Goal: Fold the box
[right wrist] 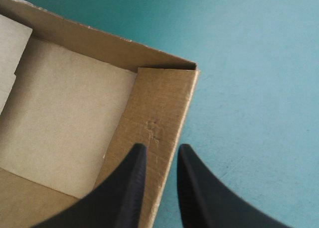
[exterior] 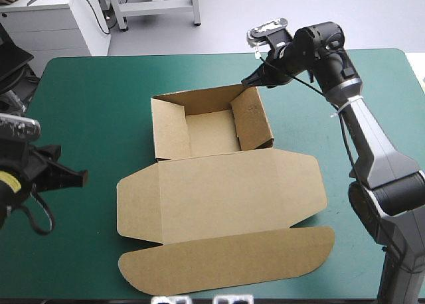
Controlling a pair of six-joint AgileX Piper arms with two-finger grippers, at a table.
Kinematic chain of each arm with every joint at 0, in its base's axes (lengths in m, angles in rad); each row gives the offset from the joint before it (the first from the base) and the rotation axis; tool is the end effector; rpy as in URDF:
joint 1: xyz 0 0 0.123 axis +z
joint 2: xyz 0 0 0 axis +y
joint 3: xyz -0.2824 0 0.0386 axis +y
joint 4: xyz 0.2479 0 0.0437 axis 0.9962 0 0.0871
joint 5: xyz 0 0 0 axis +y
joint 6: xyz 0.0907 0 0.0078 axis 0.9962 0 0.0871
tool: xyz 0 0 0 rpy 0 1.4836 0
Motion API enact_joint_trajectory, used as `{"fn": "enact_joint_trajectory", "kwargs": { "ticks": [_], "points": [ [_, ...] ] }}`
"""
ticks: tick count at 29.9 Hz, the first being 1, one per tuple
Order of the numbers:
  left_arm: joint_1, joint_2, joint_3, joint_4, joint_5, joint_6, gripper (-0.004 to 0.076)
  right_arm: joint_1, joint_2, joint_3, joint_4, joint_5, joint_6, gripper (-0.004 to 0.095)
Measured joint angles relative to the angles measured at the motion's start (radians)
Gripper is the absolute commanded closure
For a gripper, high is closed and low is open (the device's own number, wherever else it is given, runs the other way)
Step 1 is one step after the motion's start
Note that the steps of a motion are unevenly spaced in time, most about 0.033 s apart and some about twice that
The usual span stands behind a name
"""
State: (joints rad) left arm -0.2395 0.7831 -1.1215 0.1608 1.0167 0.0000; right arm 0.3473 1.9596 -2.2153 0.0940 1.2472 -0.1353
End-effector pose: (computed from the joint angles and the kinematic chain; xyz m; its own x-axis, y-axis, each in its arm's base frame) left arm 0.1210 -0.0168 0.4232 -0.5241 0.2147 -0.8241 0.1699 0.9746 0.1458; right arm 0.3993 0.1532 0.4034 -0.6931 -0.3623 -0.6232 -0.4663 0.8846 0.0044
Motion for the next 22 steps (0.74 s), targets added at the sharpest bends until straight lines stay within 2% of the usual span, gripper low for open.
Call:
{"fn": "enact_joint_trajectory", "kwargs": {
  "ticks": [3, 7, 15, 19, 22],
  "points": [
    [0.0, -0.125, 0.162, 0.0, -0.068, -0.014, 0.0732, 0.0, 0.038, 0.0, 0.016, 0.0, -0.001, 0.0408],
    [0.0, -0.285, 0.342, -0.004, -0.136, -0.035, 0.0732, 0.0, 0.08, 0.0, 0.003, -0.001, 0.018, 0.0409],
    [0.0, -0.521, 0.546, -0.007, -0.147, -0.052, 0.0732, 0.0, 0.155, 0.0, -0.007, -0.001, 0.056, 0.0412],
    [0.0, -0.605, 0.573, -0.007, -0.146, -0.065, 0.0732, 0.0, 0.19, 0.017, -0.006, -0.002, 0.067, 0.0456],
    [0.0, -0.643, 0.578, -0.006, -0.146, -0.069, 0.0732, 0.0, 0.206, 0.055, -0.005, -0.004, 0.069, 0.0587]
  ]
}}
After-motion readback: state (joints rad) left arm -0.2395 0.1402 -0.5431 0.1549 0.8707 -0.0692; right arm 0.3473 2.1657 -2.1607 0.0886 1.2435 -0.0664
